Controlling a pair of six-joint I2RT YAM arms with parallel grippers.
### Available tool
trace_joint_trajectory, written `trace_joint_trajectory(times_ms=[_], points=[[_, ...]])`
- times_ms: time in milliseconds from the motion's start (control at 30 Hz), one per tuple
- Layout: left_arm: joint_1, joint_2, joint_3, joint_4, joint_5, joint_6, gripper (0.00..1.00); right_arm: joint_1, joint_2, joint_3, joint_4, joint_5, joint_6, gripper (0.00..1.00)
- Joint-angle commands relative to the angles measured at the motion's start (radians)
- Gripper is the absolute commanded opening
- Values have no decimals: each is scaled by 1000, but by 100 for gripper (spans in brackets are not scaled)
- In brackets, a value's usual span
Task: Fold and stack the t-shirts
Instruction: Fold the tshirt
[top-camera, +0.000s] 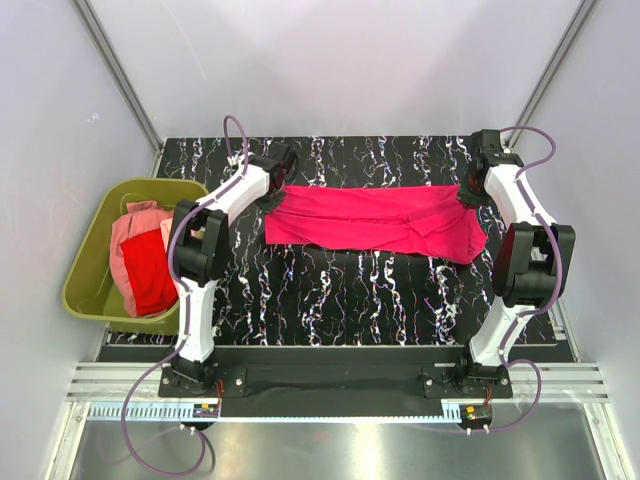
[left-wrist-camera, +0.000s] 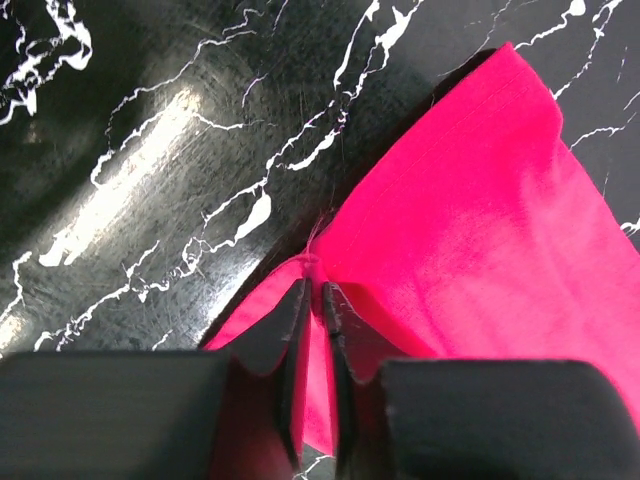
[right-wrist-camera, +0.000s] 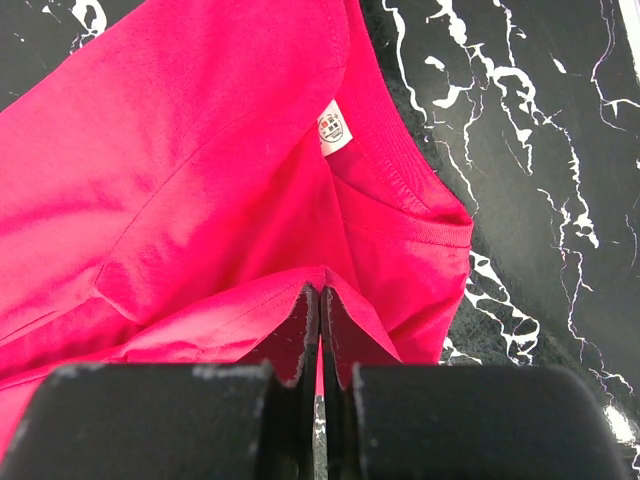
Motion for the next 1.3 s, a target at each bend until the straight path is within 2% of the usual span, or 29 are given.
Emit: trace_joint_trajectory(times_ms=[0, 100, 167, 300, 533, 667, 800, 967, 1267], points=[[4, -12, 23, 10, -34, 25, 27, 3, -2, 22, 19, -14, -16, 0], [2, -24, 48, -7, -56, 74, 44, 3, -3, 28, 16, -26, -15, 0], [2, -44, 72, -19, -66, 134, 48, 3, -2, 26, 16, -29, -10, 0], [-13, -117, 21, 11, -92, 224, 49, 3, -6, 20, 15, -35, -4, 0], [-57, -288, -208, 211, 46, 424, 50, 3, -2, 37, -2, -20, -10, 0], [-76, -288, -282, 205, 84, 405, 48, 3, 4, 77, -13, -18, -13, 0], [-88, -262, -340, 180, 66, 398, 46, 3, 16, 114, -11, -18, -44, 0], [-93, -280, -421, 234, 82, 422, 48, 3, 36, 129, 18, -24, -85, 0], [-91, -213, -406, 190, 49, 425, 50, 3, 98, 138, 87, -4, -182, 0]])
